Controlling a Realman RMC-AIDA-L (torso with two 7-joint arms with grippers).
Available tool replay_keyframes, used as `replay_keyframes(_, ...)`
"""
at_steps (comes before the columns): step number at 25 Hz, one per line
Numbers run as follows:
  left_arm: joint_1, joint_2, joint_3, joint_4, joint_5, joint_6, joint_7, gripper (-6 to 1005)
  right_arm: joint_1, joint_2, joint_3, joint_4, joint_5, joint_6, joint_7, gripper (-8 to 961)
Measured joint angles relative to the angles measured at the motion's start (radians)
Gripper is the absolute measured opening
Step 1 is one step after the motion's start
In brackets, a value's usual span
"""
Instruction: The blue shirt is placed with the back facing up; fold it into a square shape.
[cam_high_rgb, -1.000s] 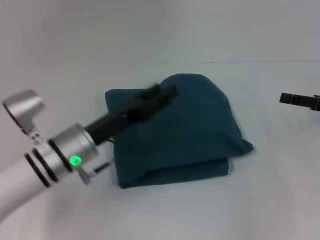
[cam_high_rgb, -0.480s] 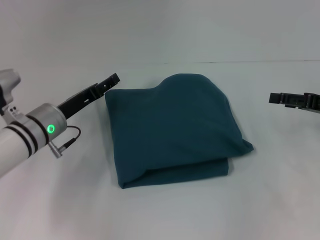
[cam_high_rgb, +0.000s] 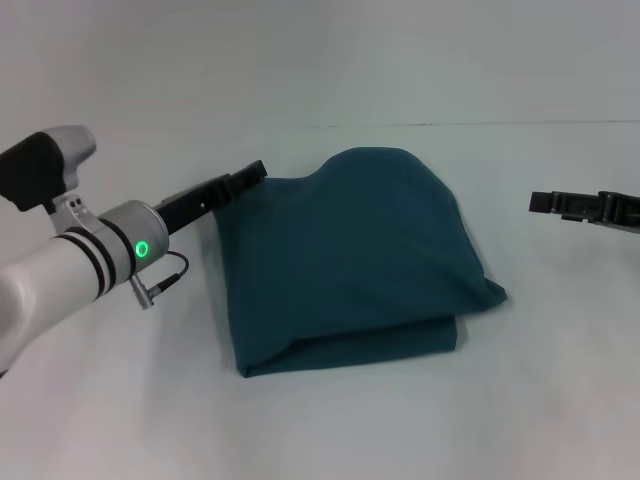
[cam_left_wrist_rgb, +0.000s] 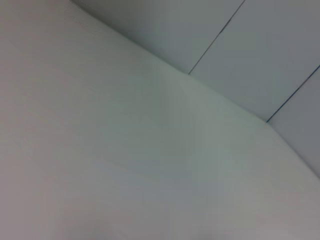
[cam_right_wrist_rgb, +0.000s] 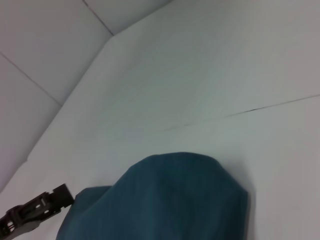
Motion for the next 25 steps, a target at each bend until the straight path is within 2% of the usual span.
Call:
replay_keyframes(8,-0.007,-0.002,0.005,-0.017,0.002,-0.03,0.002,858,0.006,0.004,-0.042,-0.003,0.0,0.006,-0.006,825)
replay_keyframes(14,0.014,-0.002,0.028,0.025,0.0,0.02,0.002,838,0.007,0.003,-0.048,-0.003,0.0,0.01,-0.007,825)
replay_keyframes(25,0.038,-0.001,0.055,0.048,0.002,-0.008,0.002,802,0.007,0.003,-0.049,-0.003,0.0,0.028,-0.007,825)
